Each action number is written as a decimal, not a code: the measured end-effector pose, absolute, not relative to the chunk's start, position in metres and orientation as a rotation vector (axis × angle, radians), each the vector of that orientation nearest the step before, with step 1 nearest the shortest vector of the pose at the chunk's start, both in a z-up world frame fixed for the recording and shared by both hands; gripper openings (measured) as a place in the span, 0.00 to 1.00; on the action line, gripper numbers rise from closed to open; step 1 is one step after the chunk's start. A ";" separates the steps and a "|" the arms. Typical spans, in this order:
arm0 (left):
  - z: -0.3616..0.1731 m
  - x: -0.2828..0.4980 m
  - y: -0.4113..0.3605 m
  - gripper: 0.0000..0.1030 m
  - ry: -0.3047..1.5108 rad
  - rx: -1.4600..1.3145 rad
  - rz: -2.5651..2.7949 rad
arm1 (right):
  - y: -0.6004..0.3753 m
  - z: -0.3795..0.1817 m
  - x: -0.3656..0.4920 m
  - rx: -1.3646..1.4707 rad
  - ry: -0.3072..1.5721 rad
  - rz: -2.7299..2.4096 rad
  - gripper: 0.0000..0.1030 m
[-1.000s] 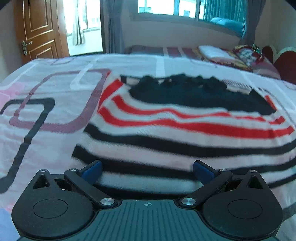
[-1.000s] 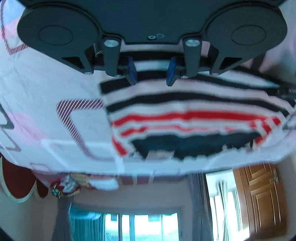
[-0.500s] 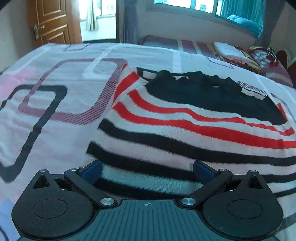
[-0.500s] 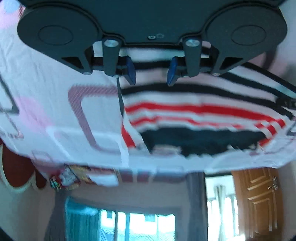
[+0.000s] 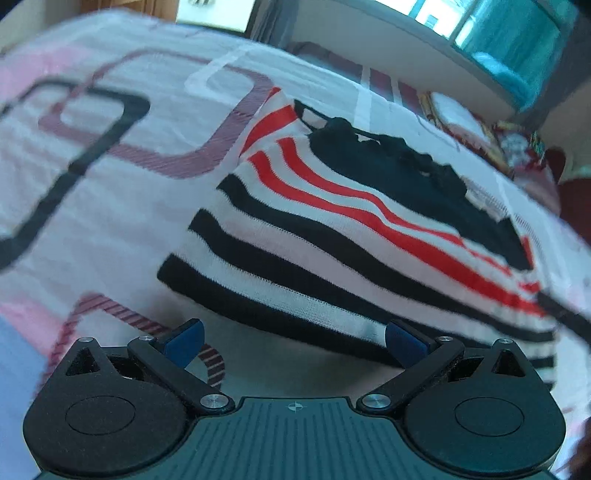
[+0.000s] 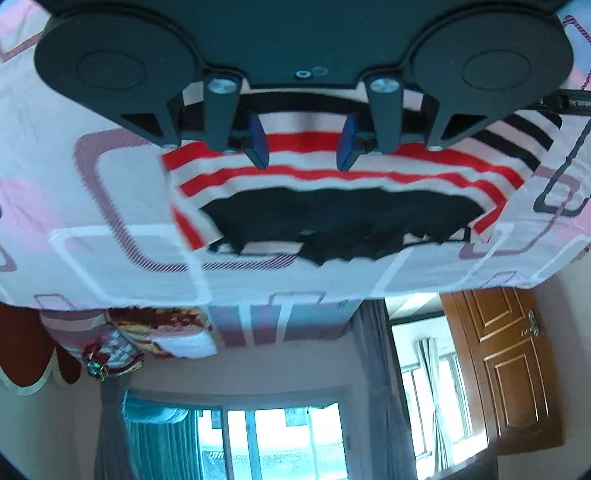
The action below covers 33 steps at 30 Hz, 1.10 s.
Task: Fold small clothes
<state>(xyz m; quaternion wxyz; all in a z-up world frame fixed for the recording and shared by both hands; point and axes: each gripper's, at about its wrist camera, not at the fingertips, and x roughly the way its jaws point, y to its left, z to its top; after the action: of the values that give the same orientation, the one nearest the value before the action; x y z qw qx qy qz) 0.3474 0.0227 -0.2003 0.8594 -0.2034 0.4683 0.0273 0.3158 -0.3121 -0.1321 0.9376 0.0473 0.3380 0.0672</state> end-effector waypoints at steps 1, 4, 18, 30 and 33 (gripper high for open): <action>-0.205 0.348 0.026 1.00 0.988 -0.461 0.055 | -0.305 -0.136 0.318 0.101 0.702 0.143 0.39; -0.216 0.351 0.034 1.00 0.968 -0.539 0.042 | -0.287 -0.147 0.324 0.094 0.724 0.150 0.39; -0.233 0.397 0.049 0.54 0.814 -0.714 0.051 | -0.250 -0.168 0.351 0.024 0.705 0.166 0.40; -0.181 0.391 0.027 0.26 0.688 -0.526 -0.049 | -0.216 -0.199 0.340 -0.221 0.611 0.146 0.42; -0.154 0.400 -0.006 0.18 0.635 -0.398 -0.159 | -0.225 -0.196 0.343 -0.165 0.627 0.160 0.42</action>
<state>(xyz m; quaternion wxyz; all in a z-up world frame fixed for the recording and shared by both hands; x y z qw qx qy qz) 0.3999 -0.0058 -0.1537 0.9276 -0.1940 0.3097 -0.0777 0.3429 -0.2246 -0.1957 0.9447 -0.0812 0.3079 0.0784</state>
